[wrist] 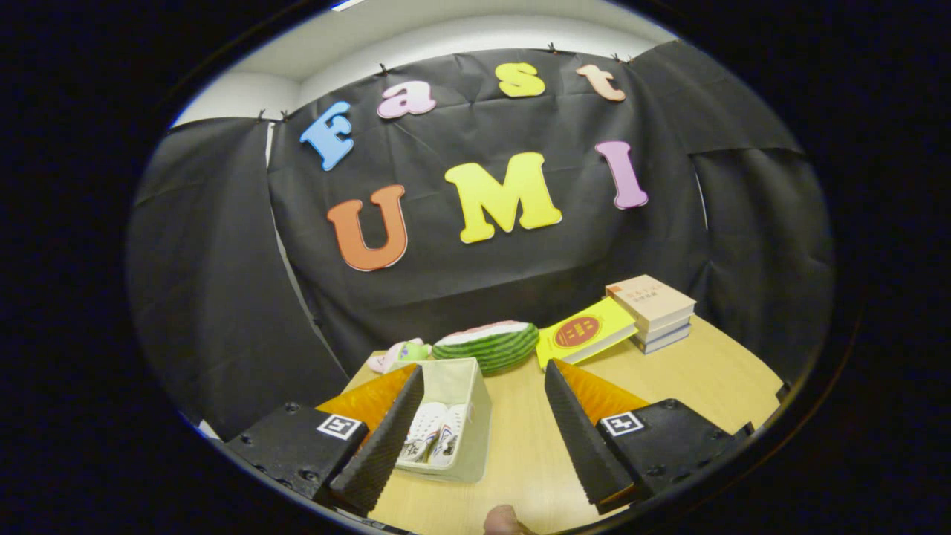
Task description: Open the storage box then place both shoes into the box .Put the left shoe in first, then the right shoe, with the right side of both shoes facing outward in a uniform manner.
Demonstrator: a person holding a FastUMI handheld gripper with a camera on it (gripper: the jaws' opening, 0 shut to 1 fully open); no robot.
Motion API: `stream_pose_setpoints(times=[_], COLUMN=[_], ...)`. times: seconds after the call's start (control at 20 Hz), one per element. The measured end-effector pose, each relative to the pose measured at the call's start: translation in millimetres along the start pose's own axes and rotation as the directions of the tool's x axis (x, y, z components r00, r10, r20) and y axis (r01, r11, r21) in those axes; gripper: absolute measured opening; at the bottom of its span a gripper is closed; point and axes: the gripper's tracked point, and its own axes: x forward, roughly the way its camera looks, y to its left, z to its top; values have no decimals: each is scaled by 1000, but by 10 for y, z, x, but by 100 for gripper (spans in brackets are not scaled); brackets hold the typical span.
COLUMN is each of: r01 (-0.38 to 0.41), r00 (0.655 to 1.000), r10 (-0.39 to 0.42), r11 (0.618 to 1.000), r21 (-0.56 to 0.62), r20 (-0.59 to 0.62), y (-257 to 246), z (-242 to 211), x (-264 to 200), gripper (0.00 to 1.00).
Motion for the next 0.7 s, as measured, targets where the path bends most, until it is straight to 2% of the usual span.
stream_pose_setpoints(times=[0.25, 0.5, 0.7], r01=[19, 82, 32], r00=[995, 961, 949], r10=[-13, -47, 3], r11=[997, 990, 994], r21=[-69, -117, -107], r20=[95, 273, 314], y=[-3, -135, -96], z=[165, 492, 558], x=[-446, -883, -1198], gripper=[100, 100, 100])
